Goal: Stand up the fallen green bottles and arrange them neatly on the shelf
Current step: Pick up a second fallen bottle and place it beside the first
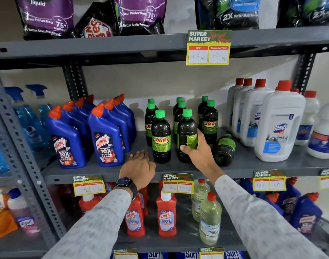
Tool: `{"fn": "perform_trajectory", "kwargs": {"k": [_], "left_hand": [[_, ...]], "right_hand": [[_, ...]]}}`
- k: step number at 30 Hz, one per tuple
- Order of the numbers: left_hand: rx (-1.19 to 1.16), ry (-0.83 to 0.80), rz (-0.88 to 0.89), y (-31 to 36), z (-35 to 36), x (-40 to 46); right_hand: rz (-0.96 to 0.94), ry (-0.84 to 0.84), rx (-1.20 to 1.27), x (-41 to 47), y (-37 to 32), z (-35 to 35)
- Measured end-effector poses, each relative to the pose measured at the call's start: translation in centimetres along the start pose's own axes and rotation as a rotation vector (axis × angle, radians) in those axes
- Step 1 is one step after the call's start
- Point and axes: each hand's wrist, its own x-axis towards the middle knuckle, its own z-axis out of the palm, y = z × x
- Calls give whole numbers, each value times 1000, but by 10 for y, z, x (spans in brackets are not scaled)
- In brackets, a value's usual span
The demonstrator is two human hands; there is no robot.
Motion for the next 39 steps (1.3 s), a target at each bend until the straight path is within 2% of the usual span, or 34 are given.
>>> {"fn": "perform_trajectory", "kwargs": {"k": [7, 13, 19, 25, 32, 37, 39], "left_hand": [[7, 1, 0, 1, 0, 0], [5, 13, -4, 1, 0, -1], [10, 6, -6, 0, 0, -1], [16, 2, 7, 0, 0, -2], [16, 5, 2, 1, -1, -1], [5, 10, 5, 1, -1, -2], [8, 8, 2, 1, -1, -2]], "right_hand": [[-54, 85, -69, 4, 8, 7], [23, -32, 97, 8, 15, -2], [-48, 50, -54, 7, 13, 3], [-12, -30, 83, 6, 15, -3], [-69, 56, -17, 5, 15, 3], [-46, -19, 28, 5, 15, 0], [-33, -1, -3, 5, 16, 2]]}}
